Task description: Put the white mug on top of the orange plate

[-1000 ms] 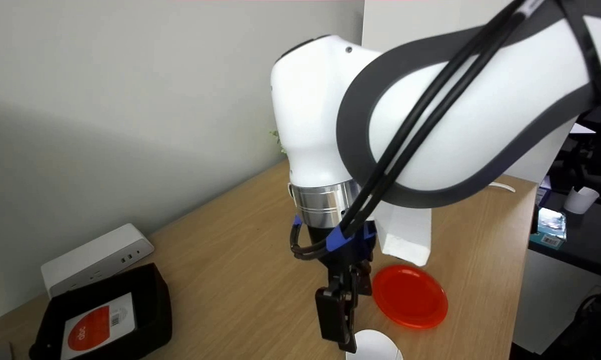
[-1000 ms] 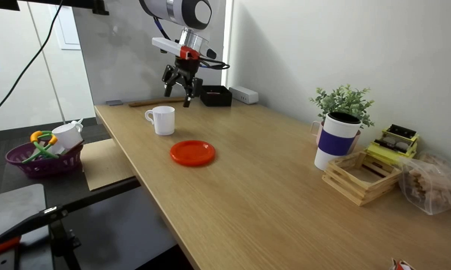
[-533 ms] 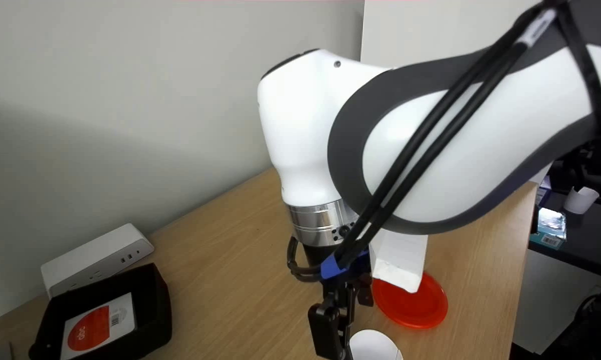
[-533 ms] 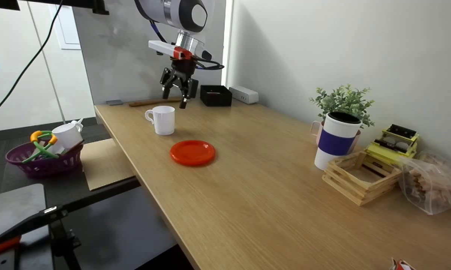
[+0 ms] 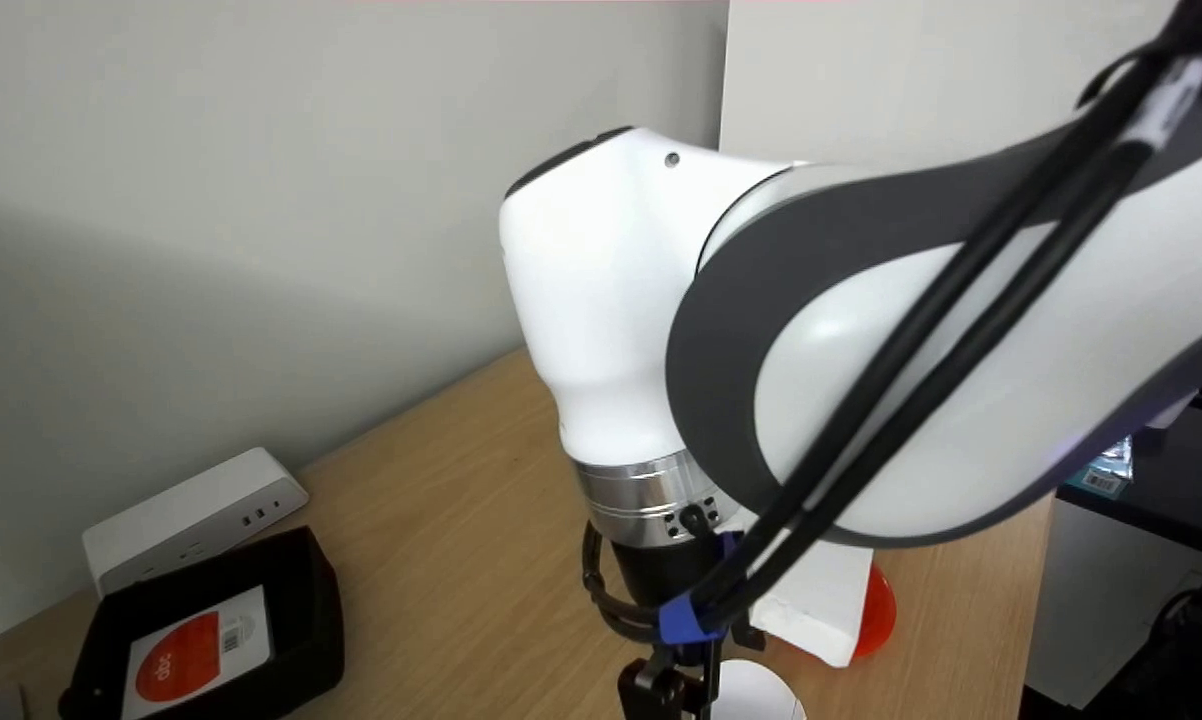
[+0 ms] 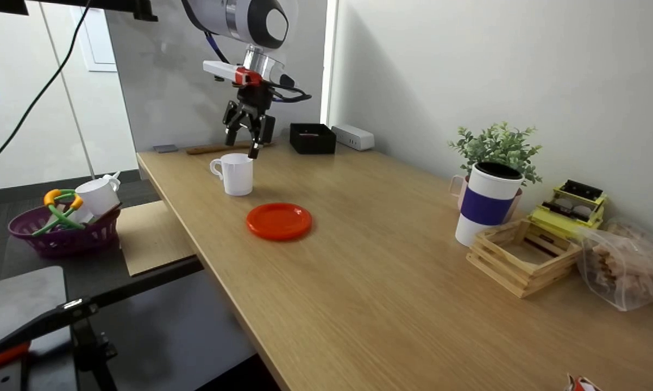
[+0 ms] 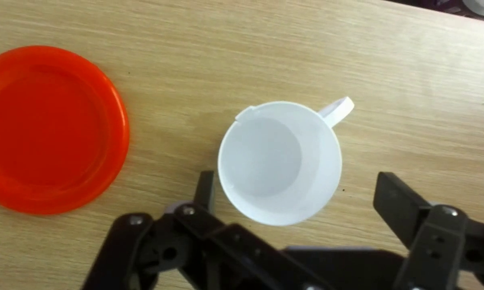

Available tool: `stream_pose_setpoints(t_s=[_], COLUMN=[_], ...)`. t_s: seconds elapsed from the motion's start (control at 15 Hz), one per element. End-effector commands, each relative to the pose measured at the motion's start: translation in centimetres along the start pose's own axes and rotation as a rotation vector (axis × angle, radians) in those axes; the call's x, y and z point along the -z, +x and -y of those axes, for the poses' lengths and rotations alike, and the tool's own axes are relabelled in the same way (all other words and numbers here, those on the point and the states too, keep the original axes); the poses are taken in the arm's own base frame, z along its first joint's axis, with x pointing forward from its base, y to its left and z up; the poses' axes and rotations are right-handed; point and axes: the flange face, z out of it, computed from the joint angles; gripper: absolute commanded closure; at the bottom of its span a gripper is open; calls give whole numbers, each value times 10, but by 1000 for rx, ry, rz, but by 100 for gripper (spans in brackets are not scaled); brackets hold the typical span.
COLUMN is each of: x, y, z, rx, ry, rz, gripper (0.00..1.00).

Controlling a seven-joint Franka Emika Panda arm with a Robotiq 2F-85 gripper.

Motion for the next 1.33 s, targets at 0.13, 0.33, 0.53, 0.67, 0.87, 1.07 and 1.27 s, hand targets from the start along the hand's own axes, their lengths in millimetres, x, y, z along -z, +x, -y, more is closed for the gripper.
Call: stream_pose_setpoints(t_s=[0.13, 0.33, 0.53, 0.67, 0.87, 1.07, 1.27], x=[1, 1, 1, 1, 0, 1, 1], y=[1, 1, 1, 2, 0, 0, 3], z=[1, 1, -3, -1, 6, 14, 19], rx=[0, 0, 0, 3, 5, 12, 29], ry=[0, 0, 23, 27, 38, 32, 30], rz=[0, 0, 0, 5, 15, 22, 26], gripper=[0, 0, 0, 0, 0, 0, 0])
